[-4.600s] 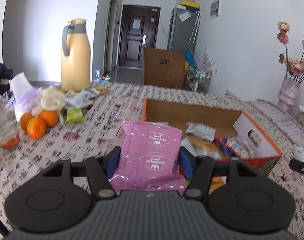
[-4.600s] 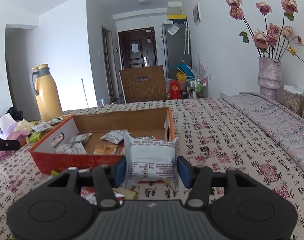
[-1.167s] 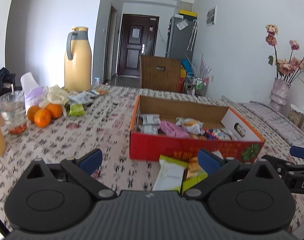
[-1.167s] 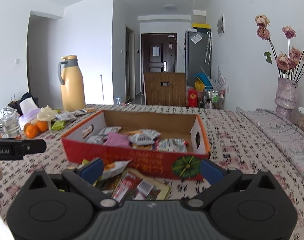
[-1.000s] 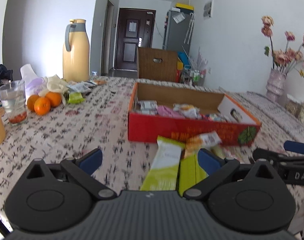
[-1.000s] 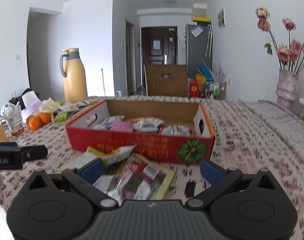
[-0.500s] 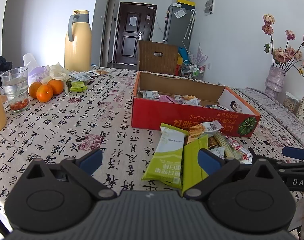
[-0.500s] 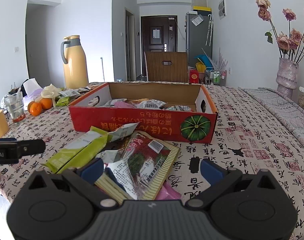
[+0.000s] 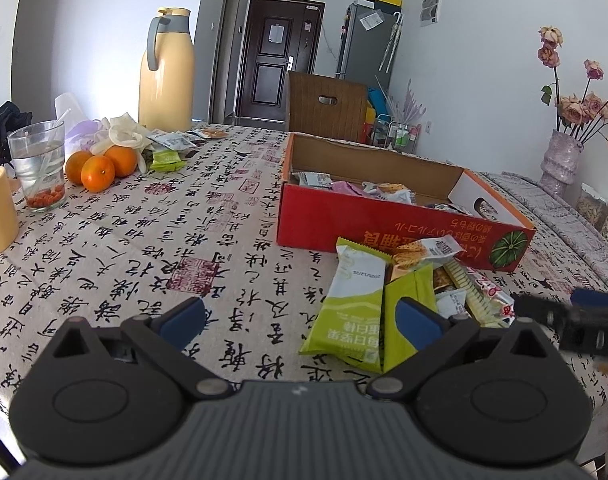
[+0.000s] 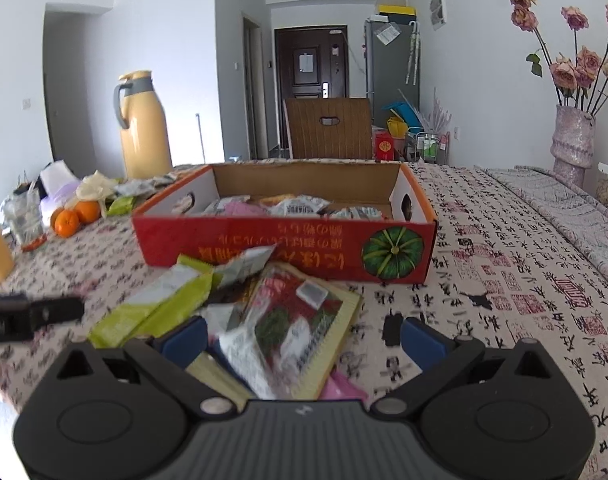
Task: Organize snacks
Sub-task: 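Grasp a white-and-yellow striped snack packet with the right tool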
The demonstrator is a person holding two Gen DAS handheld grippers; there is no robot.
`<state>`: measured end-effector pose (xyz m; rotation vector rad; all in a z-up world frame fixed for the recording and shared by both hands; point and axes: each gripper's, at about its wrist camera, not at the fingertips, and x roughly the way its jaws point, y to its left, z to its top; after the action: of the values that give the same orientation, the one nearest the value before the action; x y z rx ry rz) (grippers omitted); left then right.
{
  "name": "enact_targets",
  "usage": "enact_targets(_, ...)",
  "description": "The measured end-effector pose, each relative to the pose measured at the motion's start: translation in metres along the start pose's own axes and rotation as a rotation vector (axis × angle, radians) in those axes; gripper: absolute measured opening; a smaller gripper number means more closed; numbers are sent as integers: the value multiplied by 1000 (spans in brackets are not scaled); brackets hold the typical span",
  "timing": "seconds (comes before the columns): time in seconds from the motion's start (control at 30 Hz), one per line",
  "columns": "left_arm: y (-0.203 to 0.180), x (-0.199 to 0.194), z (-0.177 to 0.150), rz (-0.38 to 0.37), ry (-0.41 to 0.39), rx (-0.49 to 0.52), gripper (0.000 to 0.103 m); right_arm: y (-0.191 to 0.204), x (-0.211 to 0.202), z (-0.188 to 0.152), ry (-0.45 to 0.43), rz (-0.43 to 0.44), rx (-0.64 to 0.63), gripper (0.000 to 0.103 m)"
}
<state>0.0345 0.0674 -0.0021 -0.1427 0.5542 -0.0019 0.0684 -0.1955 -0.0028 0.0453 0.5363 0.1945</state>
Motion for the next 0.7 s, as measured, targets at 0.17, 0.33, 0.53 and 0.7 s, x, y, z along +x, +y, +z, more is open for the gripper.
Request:
enact_targets(0.17,1,3,0,14,9,-4,103,4,29,14,52,-7,4,103)
enact_targets(0.33,3,5,1,34,17,-3,103,0,56,7,150,6,44,95)
enact_targets(0.53,5,9,0,31,30,-14,103,-5,63,-1,186,31,74,80)
enact_targets(0.7,3,10,-2,24,36,-12,103,-8,63,-3,194,58,75,73)
